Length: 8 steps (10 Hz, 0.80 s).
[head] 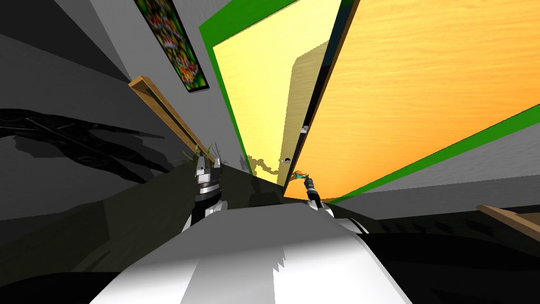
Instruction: Pull the door open
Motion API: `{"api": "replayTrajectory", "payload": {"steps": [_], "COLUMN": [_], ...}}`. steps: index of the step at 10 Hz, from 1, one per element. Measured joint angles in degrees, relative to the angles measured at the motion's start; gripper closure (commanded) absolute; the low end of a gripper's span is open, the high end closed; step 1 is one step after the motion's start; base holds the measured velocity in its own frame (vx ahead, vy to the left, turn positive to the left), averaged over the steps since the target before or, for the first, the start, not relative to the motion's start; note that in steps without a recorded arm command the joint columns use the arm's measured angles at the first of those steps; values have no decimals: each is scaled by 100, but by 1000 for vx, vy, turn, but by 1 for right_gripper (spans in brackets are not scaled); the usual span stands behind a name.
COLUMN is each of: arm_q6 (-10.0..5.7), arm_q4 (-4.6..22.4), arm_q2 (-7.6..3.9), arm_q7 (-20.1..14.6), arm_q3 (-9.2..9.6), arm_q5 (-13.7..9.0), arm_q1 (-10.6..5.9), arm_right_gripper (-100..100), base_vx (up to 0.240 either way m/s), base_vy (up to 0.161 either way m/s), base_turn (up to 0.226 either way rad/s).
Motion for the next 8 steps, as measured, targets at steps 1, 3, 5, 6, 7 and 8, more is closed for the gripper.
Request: {"api": "replayTrajectory", "payload": {"steps": [1,3,5,6,7,8], "arm_q6": [-74,-40,-56,-84,-161,-300], "arm_q4": [125,75,66,37,131,294], "arm_q2": [11,15,-67,-113,-128,-162], "arm_q7": [-13,-13,-64,-119,-172,-259], "arm_q3": [67,112,129,160,211,286], "arm_q5": [6,13,23,43,74,120], "arm_q1": [-109,-144,-119,-103,-124,-153], "arm_right_gripper": [100,100,100,100,100,100], "base_vx": [-72,-11,-155,-177,-180,-141], "base_vy": [-32,-5,14,-29,-40,-16], "base_turn": [31,-16,101,71,101,23]}}
